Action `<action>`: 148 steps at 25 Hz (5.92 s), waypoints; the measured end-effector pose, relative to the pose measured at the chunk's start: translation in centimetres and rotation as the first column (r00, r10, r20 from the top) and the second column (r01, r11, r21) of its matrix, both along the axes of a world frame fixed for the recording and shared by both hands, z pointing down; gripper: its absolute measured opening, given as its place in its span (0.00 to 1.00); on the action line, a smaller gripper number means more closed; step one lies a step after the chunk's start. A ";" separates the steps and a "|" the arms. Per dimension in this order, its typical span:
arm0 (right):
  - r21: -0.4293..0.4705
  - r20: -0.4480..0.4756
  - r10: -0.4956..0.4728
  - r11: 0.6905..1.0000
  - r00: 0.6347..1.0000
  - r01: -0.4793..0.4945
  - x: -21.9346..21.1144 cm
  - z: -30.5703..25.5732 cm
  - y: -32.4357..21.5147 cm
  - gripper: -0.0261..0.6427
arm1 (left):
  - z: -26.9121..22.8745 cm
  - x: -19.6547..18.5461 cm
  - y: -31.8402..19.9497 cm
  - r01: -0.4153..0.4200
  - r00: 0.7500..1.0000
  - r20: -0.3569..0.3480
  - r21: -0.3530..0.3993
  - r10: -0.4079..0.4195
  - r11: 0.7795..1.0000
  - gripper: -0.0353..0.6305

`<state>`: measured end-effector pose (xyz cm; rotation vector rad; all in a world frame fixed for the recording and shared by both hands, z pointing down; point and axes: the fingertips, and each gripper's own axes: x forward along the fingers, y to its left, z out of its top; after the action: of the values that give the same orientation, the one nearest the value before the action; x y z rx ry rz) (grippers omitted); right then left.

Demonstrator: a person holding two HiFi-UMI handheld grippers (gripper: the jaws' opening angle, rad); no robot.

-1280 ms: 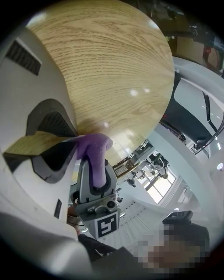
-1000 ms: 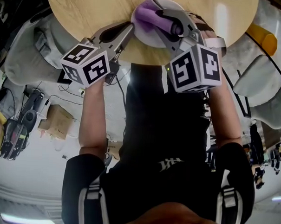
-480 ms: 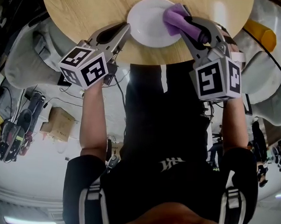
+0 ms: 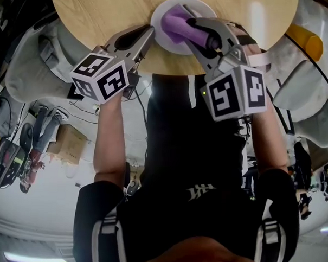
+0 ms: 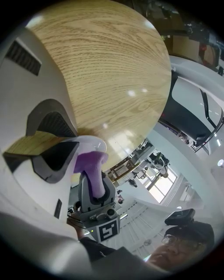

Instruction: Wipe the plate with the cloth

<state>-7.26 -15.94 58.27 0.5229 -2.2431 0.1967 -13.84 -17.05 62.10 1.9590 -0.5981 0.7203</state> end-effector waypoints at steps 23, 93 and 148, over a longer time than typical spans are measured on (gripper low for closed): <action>-0.065 -0.099 0.000 0.998 0.995 -0.006 5.5 1.6 3.0 0.18 | -0.3 0.5 0.1 -0.019 1.000 0.006 0.019 0.019 1.000 0.12; -0.101 -0.087 -0.056 0.994 0.995 0.048 4.5 1.6 6.9 0.18 | -0.8 1.3 1.1 -0.031 1.000 0.008 0.071 0.030 0.997 0.11; -0.128 0.034 0.019 0.992 0.999 -0.014 1.5 -1.1 5.6 0.18 | -0.4 2.4 -1.4 -0.050 0.998 0.030 0.069 0.048 0.996 0.12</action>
<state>-5.76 -10.34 57.14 0.4725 -2.2427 0.3579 -11.41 -18.50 61.68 2.0373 -0.6011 0.7673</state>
